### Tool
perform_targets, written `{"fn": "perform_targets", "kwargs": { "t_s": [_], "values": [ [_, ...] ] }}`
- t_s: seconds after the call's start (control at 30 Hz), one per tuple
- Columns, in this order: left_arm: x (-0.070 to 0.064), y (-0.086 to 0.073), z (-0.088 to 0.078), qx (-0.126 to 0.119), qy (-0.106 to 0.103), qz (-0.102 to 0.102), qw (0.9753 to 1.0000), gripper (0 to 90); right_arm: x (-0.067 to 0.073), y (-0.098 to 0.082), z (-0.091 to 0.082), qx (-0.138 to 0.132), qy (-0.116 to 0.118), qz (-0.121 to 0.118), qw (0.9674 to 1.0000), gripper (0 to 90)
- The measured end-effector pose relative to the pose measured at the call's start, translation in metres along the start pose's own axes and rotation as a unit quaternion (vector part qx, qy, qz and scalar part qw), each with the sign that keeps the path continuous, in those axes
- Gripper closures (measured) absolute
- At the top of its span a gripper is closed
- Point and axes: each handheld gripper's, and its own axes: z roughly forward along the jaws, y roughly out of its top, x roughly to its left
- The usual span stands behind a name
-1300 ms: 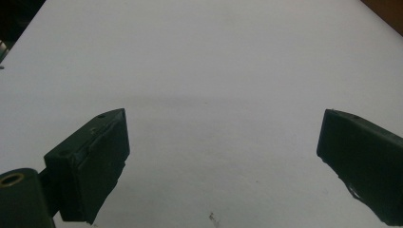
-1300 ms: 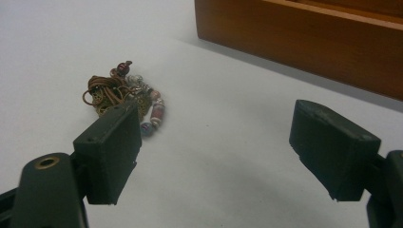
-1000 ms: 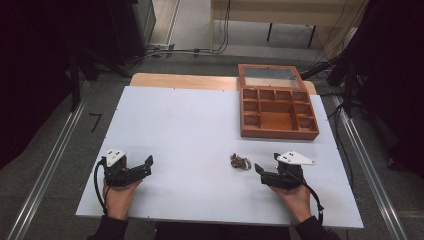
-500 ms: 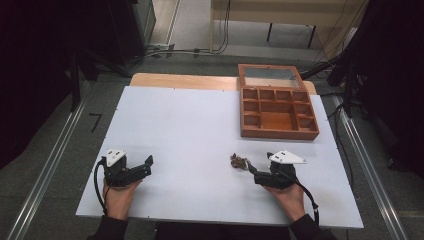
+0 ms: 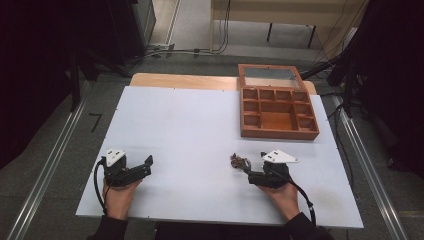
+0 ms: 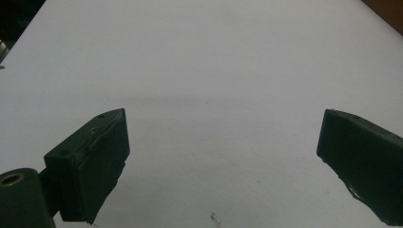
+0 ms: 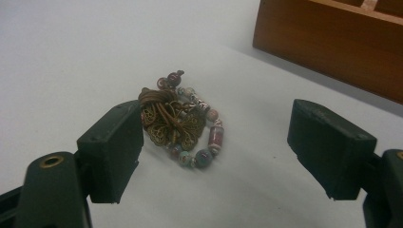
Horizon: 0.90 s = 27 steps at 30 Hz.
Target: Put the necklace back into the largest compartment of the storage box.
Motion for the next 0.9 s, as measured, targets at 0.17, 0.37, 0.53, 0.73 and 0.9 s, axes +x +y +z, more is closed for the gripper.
{"fn": "perform_targets", "kwargs": {
  "t_s": [0.17, 0.37, 0.53, 0.73, 0.9],
  "values": [
    [0.0, 0.0, 0.0, 0.0, 0.0, 0.0, 1.0, 4.1, 0.003, 0.001, 0.004, 0.002, 0.001, -0.004, 1.0, 18.9],
    [0.0, 0.0, 0.0, 0.0, 0.0, 0.0, 1.0, 4.1, 0.007, 0.002, 0.008, 0.003, 0.006, -0.007, 1.0, 19.5],
    [0.0, 0.0, 0.0, 0.0, 0.0, 0.0, 1.0, 4.1, 0.01, 0.003, 0.011, 0.002, 0.01, -0.01, 0.9999, 21.1],
    [0.0, 0.0, 0.0, 0.0, 0.001, 0.0, 1.0, 4.1, 0.015, 0.003, 0.015, 0.002, 0.016, -0.018, 0.9997, 26.0],
    [0.0, 0.0, 0.0, 0.0, 0.001, 0.0, 1.0, 4.1, 0.018, 0.003, 0.018, 0.005, 0.019, -0.023, 0.9995, 31.1]
  ]
}}
